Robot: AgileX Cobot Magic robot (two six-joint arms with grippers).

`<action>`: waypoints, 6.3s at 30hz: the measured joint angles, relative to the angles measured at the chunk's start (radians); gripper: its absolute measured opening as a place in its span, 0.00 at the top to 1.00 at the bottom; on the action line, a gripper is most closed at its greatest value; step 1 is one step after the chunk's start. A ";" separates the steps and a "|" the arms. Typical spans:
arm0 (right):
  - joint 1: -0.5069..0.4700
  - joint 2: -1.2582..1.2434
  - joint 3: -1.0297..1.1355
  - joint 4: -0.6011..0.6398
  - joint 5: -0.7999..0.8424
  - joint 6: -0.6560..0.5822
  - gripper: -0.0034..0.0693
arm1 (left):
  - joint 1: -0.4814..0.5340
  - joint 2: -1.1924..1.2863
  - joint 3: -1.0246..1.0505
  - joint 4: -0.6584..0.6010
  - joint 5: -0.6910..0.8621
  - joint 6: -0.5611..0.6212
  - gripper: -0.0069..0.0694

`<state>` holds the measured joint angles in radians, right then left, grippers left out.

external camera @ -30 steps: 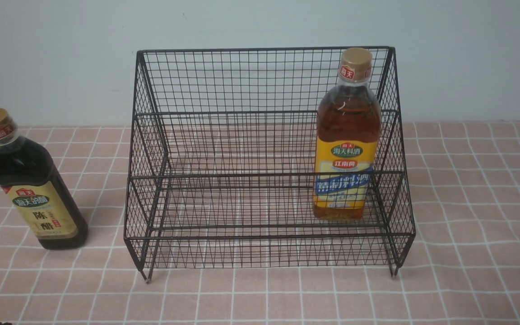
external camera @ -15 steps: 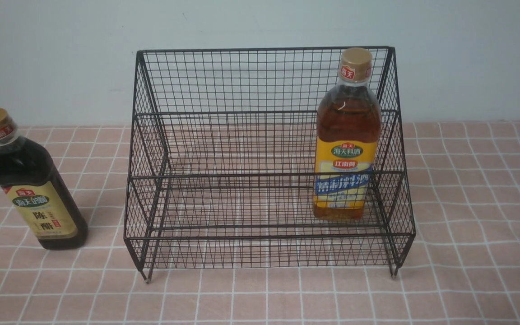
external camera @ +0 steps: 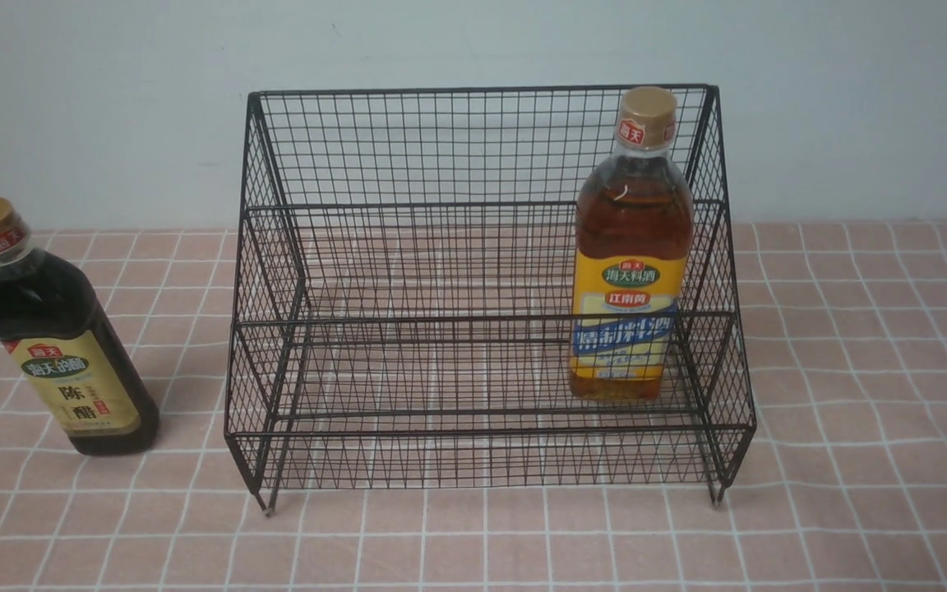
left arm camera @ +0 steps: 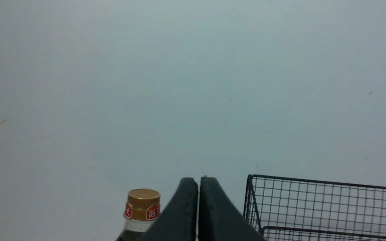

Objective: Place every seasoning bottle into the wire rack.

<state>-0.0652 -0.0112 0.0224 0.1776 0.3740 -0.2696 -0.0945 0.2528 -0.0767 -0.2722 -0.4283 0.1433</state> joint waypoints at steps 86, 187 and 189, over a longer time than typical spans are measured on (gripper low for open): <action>0.000 0.000 0.000 0.000 0.000 -0.001 0.97 | 0.000 0.839 -0.942 -0.192 0.075 0.181 0.51; 0.000 0.000 0.000 0.000 0.000 -0.001 0.97 | -0.143 1.153 -1.292 -0.500 0.816 0.629 0.91; 0.000 0.000 0.000 0.000 0.000 -0.001 0.97 | -0.128 1.135 -1.292 -0.492 0.861 0.631 0.91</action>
<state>-0.0652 -0.0112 0.0224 0.1776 0.3740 -0.2705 -0.2226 1.3879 -1.3684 -0.7646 0.4326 0.7747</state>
